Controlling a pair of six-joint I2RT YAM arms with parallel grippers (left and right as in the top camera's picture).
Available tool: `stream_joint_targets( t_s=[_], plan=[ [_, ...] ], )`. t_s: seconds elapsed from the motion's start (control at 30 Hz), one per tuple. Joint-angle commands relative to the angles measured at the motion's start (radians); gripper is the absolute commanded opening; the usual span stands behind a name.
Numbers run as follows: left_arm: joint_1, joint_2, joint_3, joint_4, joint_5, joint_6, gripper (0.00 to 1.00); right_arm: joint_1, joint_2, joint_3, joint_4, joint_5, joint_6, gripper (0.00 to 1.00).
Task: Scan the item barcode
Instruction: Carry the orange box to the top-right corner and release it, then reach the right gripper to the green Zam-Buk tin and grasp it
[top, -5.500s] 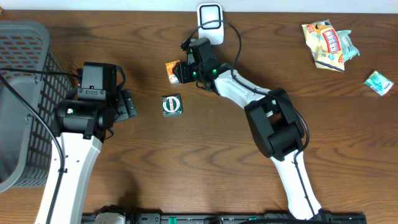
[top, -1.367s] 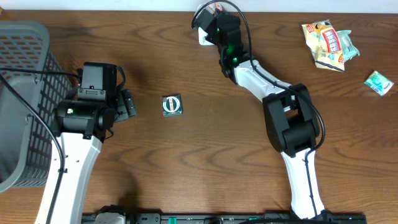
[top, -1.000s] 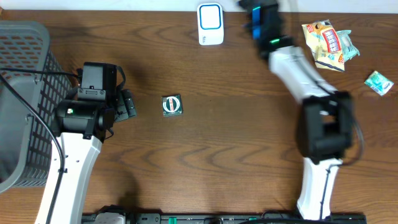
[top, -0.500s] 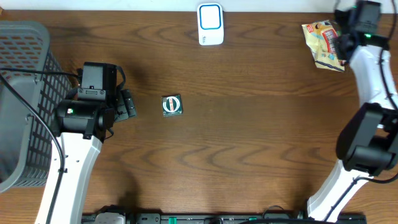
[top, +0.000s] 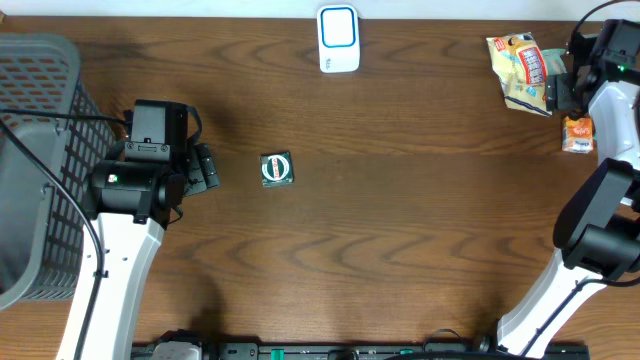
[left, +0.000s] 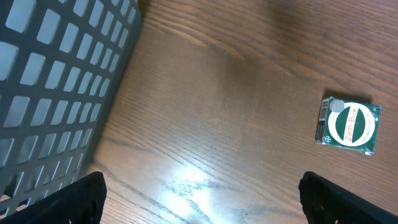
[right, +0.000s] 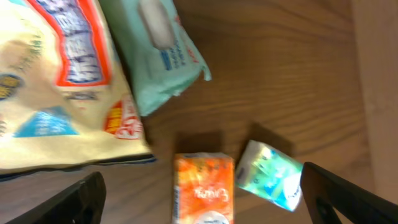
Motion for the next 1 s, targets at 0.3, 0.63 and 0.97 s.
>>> stream_joint_targets(
  t_s=[0.3,0.63,0.97],
  plan=[
    [-0.002,0.003,0.014,-0.003,-0.003,-0.005,0.98,0.123,0.001,-0.002,-0.034,-1.039,0.317,0.99],
    [-0.002,0.003,0.014,-0.003,-0.003,-0.005,0.98,0.317,0.001,-0.002,-0.123,-1.347,0.394,0.99],
    [-0.002,0.003,0.014,-0.003,-0.003,-0.005,0.98,0.656,0.002,-0.004,-0.192,-0.776,0.476,0.99]
  ],
)
